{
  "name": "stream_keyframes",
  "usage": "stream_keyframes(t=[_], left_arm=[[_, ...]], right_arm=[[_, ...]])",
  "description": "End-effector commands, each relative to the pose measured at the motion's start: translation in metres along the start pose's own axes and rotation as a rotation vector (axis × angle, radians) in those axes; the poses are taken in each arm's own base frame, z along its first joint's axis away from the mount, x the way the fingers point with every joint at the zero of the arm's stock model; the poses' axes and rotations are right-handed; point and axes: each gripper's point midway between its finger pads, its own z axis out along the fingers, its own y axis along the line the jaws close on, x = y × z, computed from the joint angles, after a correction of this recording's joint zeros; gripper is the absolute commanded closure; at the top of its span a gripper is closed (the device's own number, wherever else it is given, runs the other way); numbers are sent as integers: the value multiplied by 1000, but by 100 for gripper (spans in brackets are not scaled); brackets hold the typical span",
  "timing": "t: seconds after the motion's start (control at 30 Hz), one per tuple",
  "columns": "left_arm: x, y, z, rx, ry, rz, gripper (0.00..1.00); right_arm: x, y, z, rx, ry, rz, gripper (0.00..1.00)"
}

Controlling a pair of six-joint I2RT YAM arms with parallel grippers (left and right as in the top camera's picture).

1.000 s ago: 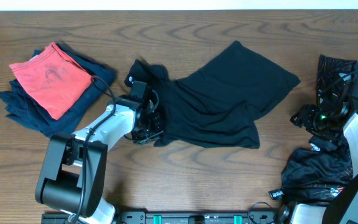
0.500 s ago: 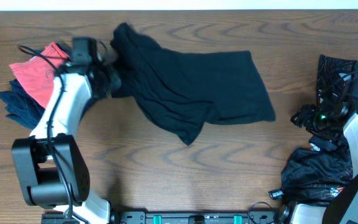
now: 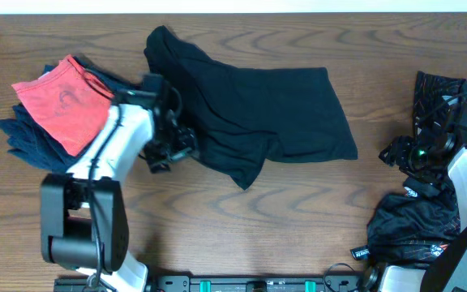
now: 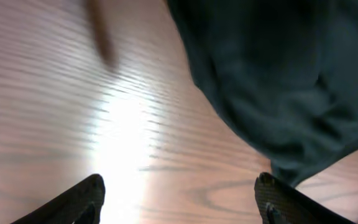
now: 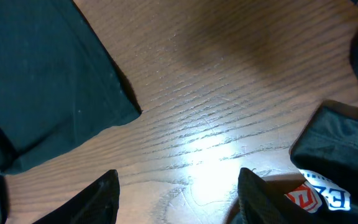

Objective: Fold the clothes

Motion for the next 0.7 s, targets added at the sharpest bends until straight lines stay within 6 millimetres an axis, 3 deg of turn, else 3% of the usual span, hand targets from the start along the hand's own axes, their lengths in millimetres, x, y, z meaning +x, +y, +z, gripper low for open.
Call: stream_keyframes(t=[0.0, 0.2, 0.5, 0.6, 0.67], left_arm=[[16, -6, 26, -4, 20, 8, 22], [-1, -22, 59, 79, -111, 36, 23], [-10, -27, 63, 110, -148, -3, 28], [-10, -28, 65, 113, -145, -40, 43], [-9, -28, 68, 111, -142, -43, 45]], right_arm=[[0, 3, -2, -2, -3, -22, 40], [0, 3, -2, -2, -1, -21, 40], [1, 3, -2, -2, 0, -21, 41], [1, 3, -2, -2, 0, -21, 41], [1, 3, -2, -2, 1, -21, 40]])
